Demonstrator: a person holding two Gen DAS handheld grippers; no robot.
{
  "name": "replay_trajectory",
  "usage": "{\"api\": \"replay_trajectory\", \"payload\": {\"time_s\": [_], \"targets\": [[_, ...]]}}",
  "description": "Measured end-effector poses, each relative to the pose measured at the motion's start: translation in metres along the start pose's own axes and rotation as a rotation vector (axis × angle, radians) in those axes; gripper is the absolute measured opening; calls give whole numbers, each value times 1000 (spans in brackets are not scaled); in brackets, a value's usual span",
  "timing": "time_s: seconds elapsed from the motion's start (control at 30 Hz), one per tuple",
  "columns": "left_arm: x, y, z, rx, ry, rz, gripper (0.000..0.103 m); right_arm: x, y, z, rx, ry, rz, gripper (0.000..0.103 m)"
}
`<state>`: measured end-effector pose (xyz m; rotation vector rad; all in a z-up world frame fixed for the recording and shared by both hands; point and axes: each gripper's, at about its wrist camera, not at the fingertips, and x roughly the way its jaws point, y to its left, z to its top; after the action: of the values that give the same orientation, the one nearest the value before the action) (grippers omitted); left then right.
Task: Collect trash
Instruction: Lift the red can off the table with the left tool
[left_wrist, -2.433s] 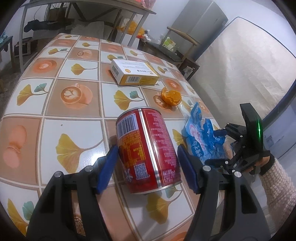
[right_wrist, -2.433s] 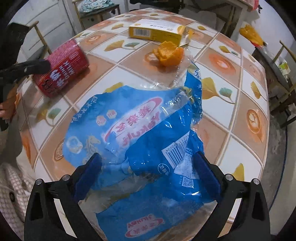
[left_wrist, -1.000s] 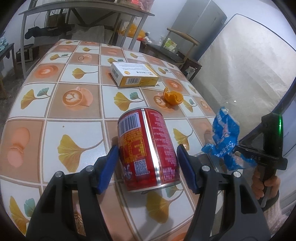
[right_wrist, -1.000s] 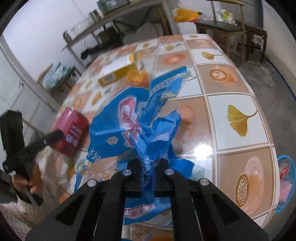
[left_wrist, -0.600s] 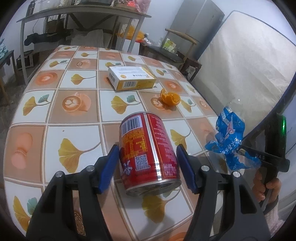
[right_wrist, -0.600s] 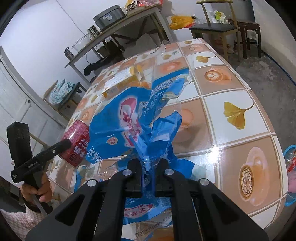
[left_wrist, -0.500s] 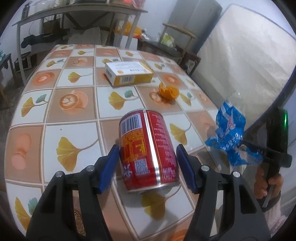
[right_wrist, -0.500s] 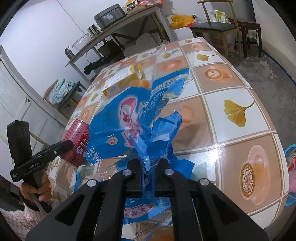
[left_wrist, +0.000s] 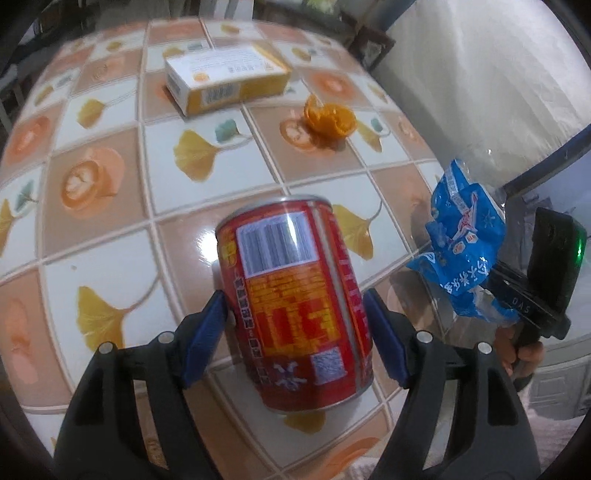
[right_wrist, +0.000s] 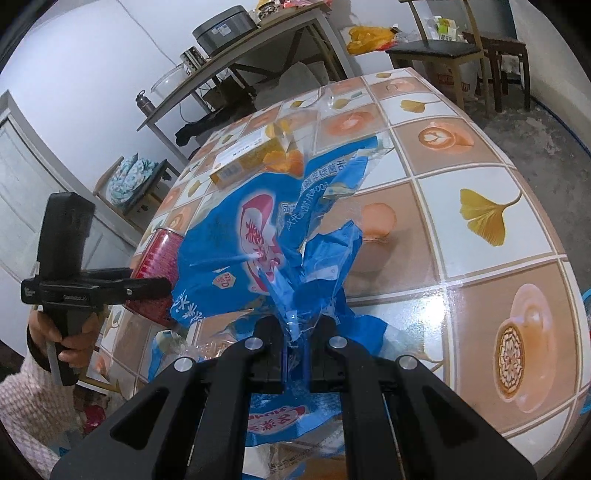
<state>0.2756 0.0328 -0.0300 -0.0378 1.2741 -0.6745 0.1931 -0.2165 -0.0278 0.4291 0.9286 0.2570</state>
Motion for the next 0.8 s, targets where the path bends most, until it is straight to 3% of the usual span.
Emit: {"api": "replay_trajectory", "payload": {"time_s": [0.8], "targets": [[-16,-46,0,85,-136,55,62,-12,-20,-3,65,-83,100,6]]}}
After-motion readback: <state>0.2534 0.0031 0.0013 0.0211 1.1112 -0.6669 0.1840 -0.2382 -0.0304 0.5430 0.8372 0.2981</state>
